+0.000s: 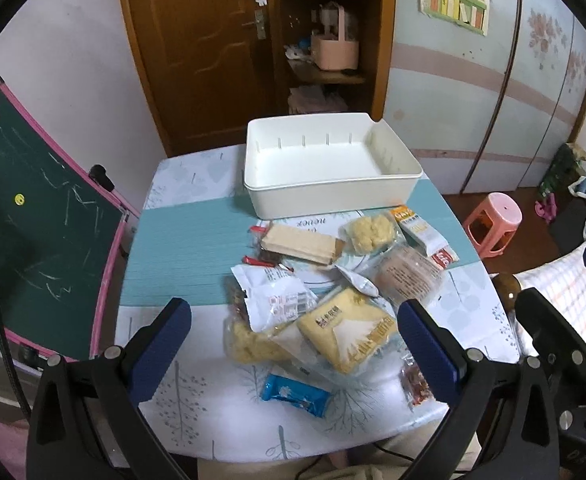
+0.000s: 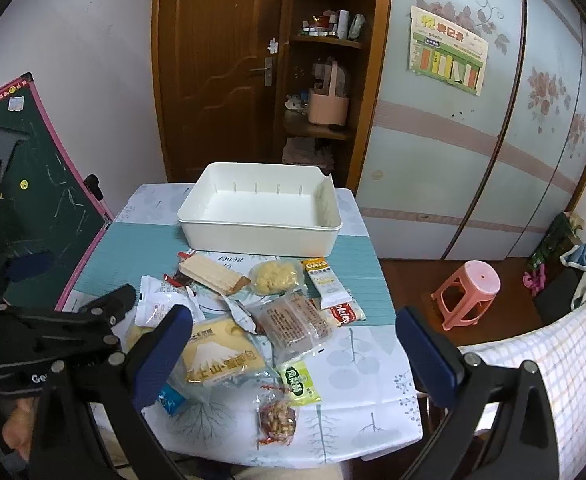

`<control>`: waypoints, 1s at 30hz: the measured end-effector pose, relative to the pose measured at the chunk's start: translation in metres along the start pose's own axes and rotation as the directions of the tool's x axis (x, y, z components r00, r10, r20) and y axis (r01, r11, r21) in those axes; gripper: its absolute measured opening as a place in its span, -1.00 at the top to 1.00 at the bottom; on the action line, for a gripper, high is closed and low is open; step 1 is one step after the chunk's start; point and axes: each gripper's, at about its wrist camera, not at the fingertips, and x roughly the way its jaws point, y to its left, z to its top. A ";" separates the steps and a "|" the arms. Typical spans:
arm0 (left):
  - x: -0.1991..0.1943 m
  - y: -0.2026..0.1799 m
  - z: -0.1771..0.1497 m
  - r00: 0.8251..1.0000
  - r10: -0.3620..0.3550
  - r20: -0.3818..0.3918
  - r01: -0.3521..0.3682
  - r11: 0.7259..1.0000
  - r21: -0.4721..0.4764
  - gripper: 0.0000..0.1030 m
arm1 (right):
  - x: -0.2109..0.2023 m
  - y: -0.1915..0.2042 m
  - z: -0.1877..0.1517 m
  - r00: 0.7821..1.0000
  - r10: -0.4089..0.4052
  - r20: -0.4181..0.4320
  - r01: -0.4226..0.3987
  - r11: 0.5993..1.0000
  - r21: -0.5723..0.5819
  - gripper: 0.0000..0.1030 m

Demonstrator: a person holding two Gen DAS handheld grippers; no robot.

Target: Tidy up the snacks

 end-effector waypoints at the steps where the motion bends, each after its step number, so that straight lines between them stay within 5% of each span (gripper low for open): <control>1: 0.001 -0.001 -0.001 1.000 0.010 0.001 -0.010 1.000 0.005 -0.99 | 0.001 -0.001 0.000 1.000 0.007 -0.006 -0.007 1.000 0.004 -0.98; 30: 0.035 0.002 -0.017 0.999 0.039 -0.018 -0.039 0.999 0.026 -0.99 | 0.037 0.003 -0.024 0.994 0.036 -0.102 -0.034 0.999 0.023 -0.98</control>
